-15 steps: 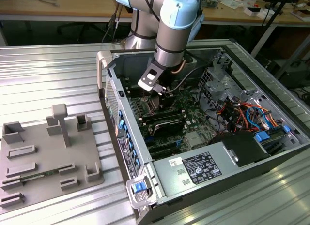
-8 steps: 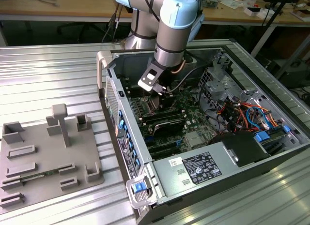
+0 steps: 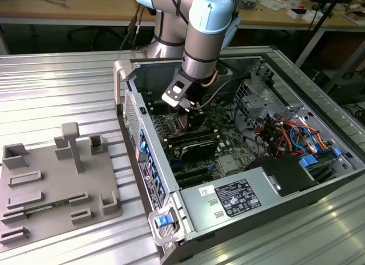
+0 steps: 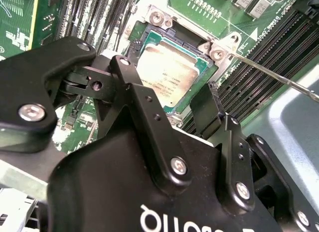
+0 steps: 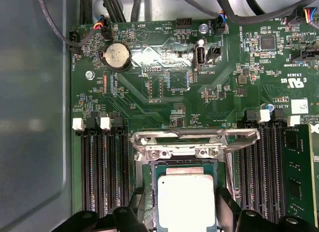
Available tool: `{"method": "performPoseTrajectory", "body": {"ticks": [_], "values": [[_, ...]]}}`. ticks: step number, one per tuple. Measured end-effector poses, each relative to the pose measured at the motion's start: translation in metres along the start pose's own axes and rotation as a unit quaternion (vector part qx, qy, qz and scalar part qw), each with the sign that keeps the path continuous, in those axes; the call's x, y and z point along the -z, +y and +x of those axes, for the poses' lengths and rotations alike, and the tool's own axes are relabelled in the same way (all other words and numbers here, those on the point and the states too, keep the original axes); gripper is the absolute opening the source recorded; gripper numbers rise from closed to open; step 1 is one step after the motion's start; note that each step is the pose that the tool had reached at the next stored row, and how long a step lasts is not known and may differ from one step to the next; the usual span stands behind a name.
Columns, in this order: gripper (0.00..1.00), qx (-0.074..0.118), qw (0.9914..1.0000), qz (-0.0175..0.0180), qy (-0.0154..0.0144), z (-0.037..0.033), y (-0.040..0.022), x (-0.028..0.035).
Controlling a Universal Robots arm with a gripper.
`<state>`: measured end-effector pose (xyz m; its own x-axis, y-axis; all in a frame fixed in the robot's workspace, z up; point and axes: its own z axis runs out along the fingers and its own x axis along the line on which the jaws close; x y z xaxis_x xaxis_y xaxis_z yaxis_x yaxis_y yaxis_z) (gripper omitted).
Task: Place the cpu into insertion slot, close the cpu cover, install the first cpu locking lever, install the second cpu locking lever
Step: 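Place the cpu into insertion slot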
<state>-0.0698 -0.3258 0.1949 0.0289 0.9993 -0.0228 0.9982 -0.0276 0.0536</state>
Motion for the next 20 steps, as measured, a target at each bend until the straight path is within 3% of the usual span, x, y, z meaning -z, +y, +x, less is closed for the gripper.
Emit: {"method": "performPoseTrajectory", "body": {"ticks": [5, 11, 13, 15, 16, 20], "values": [[0.84, -0.001, 1.0, 0.0001, -0.0002, 0.0, 0.0, 0.0004], [0.84, 0.001, 1.0, -0.0001, 0.0001, 0.0, -0.0007, 0.0048], [0.84, 0.002, 0.99999, 0.0, 0.003, -0.0001, -0.0013, 0.0048], [0.84, 0.003, 0.99994, 0.0003, 0.011, 0.0001, -0.0017, 0.0042], [0.84, 0.003, 0.99992, 0.0002, 0.0121, 0.0002, -0.0024, 0.004], [0.84, 0.004, 0.99993, 0.0003, 0.0115, 0.0001, -0.0031, 0.0041]]}}
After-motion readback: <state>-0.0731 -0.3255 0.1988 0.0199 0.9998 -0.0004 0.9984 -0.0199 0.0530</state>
